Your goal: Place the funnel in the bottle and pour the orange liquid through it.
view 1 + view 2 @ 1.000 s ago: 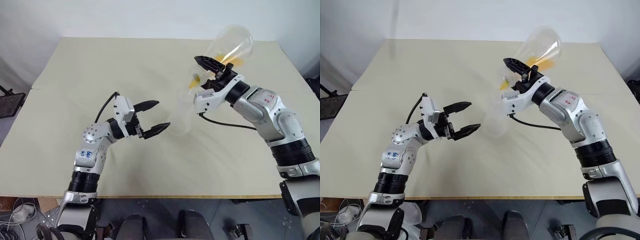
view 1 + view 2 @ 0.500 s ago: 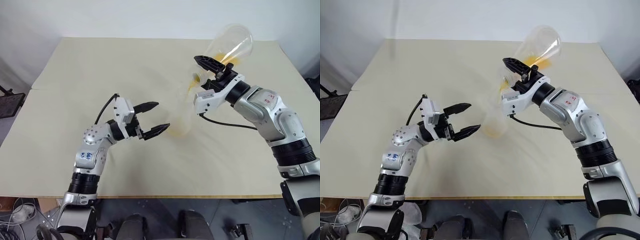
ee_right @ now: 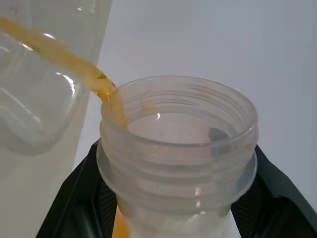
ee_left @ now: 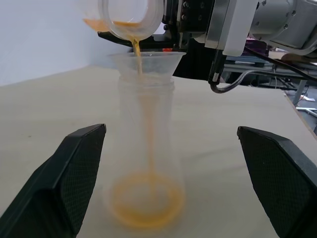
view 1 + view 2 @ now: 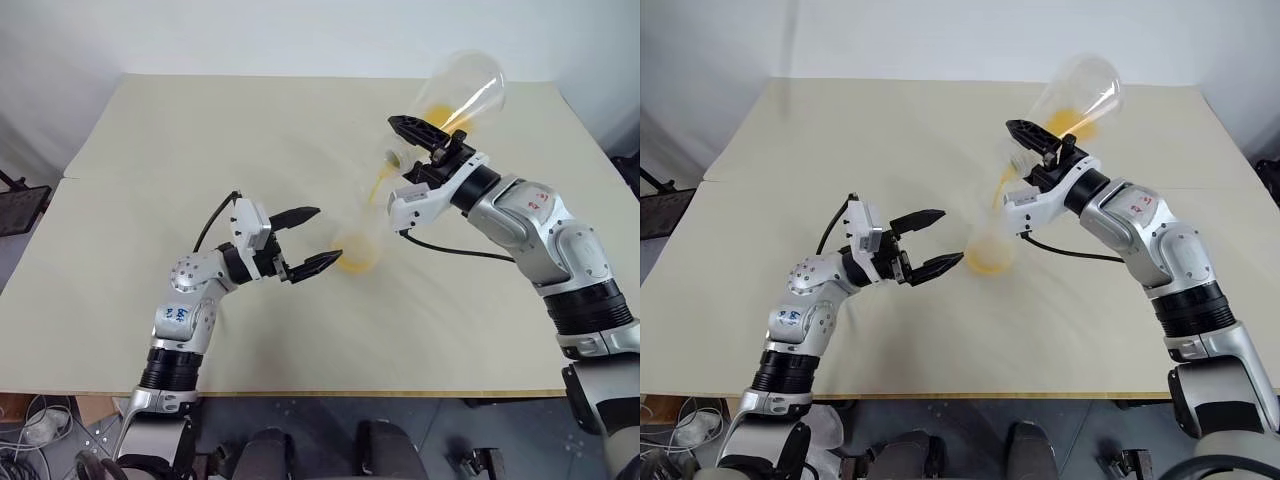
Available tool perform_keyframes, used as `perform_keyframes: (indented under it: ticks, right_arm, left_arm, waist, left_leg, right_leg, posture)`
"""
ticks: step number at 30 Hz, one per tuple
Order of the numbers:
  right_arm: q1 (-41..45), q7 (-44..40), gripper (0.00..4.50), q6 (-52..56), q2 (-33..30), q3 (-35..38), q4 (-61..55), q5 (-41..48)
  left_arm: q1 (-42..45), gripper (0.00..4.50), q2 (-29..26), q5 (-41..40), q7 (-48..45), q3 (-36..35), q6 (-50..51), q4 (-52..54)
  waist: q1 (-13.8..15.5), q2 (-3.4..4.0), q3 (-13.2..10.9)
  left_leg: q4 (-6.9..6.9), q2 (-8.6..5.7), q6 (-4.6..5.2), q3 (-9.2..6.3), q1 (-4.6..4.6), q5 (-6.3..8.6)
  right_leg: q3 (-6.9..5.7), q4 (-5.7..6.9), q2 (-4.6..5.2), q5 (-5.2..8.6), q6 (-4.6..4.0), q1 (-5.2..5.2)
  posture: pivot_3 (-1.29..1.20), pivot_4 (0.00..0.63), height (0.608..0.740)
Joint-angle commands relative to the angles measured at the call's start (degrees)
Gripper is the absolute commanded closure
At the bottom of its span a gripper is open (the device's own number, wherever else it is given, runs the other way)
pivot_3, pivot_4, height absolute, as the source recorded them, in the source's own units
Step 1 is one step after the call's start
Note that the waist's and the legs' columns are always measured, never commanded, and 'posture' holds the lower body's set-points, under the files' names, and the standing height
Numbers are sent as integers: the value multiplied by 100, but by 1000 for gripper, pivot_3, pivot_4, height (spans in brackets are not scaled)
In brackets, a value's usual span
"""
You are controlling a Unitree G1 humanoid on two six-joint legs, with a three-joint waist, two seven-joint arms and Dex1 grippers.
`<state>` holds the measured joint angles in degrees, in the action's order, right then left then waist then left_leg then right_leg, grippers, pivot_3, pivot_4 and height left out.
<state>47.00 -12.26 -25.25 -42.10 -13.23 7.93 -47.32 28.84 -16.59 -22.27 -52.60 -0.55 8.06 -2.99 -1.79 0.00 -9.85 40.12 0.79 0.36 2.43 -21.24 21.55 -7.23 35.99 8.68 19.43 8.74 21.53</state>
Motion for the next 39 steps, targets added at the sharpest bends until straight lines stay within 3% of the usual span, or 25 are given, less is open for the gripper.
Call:
perform_keyframes:
  ticks: [1,39]
  right_arm:
    - [63,132,2032,-68,-126,138,-287,-4]
    - [86,393,2032,-114,-183,136,-186,-298]
  left_arm:
    - [-8,0,54,-88,31,4,-147,140]
    - [61,0,153,-70,148,4,-207,67]
  waist:
    - [-2,0,0]
    - [1,0,0]
  left_leg:
    - [0,0,0,0,0,0]
    - [-1,0,0,0,0,0]
  right_leg:
    - [0,0,0,0,0,0]
    - [0,-1,0,0,0,0]
  posture:
    - [0,150,740]
    - [0,150,740]
